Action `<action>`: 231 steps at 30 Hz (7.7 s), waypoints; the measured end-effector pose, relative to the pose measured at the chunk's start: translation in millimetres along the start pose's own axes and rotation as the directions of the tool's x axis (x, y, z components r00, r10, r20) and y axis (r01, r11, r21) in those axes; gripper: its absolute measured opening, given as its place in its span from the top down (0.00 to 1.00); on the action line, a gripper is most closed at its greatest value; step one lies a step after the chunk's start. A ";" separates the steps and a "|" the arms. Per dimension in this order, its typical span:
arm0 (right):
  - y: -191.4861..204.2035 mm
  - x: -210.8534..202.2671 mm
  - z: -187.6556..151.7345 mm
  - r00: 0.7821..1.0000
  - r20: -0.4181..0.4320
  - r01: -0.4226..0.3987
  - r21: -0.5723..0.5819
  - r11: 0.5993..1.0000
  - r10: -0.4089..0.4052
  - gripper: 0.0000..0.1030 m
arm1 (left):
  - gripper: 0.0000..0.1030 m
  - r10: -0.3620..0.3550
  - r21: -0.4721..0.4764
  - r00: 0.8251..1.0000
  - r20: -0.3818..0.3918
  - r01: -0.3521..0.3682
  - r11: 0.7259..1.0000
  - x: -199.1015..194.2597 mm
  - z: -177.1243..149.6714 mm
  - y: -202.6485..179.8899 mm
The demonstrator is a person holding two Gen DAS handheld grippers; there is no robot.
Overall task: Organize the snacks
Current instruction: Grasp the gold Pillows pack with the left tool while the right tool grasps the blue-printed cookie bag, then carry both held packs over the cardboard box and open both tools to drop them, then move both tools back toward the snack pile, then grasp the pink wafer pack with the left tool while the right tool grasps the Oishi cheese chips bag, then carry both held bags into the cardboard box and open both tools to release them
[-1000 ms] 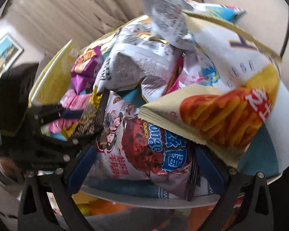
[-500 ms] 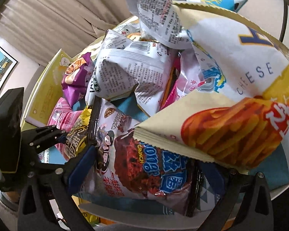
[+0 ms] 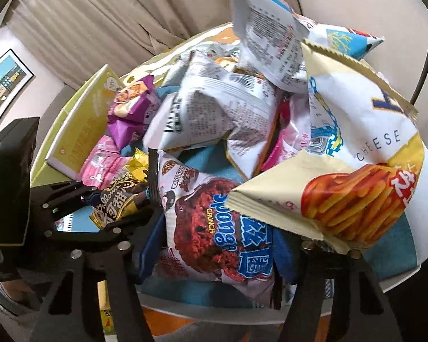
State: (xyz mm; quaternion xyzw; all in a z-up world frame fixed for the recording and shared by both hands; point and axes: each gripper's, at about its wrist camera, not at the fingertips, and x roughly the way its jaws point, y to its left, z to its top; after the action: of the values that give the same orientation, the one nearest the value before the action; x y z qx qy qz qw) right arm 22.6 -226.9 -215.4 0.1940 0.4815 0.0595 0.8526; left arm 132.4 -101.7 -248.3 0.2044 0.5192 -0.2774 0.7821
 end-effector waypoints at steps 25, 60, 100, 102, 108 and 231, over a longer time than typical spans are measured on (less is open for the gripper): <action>136.6 -67.7 61.0 0.972 0.049 -0.195 -0.382 0.904 0.230 0.41 | 0.60 0.309 -0.442 0.928 0.208 -0.193 0.876 -175.8 -50.1 91.7; 311.6 147.1 233.6 1.000 -0.017 0.007 -0.245 0.970 -0.012 0.38 | 0.25 0.200 -0.462 0.975 0.101 -0.132 0.877 -63.1 25.0 422.8; 340.7 142.9 218.0 1.000 0.017 0.028 -0.375 0.927 -0.024 0.00 | 0.00 0.293 -0.578 0.946 0.142 -0.161 0.800 -140.2 -55.6 394.8; 341.7 130.8 215.4 0.999 0.033 0.029 -0.368 0.929 -0.018 0.00 | 0.00 0.303 -0.573 0.940 0.155 -0.164 0.803 -149.9 -52.5 389.1; 334.8 80.9 208.8 0.995 0.102 0.035 -0.336 0.941 -0.001 0.00 | 0.00 0.353 -0.553 0.913 0.205 -0.189 0.812 -190.6 -41.0 353.6; 136.5 -95.1 102.0 0.965 0.241 -0.043 -0.239 0.970 0.102 0.58 | 0.44 0.529 -0.493 0.808 0.259 -0.360 0.792 -198.3 -17.4 128.0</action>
State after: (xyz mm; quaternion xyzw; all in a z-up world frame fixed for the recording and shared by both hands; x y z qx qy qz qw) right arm 70.0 -156.9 -39.5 0.1167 0.3518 0.1219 0.9207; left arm 142.1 50.4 -67.2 0.0913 0.3384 0.0027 0.9366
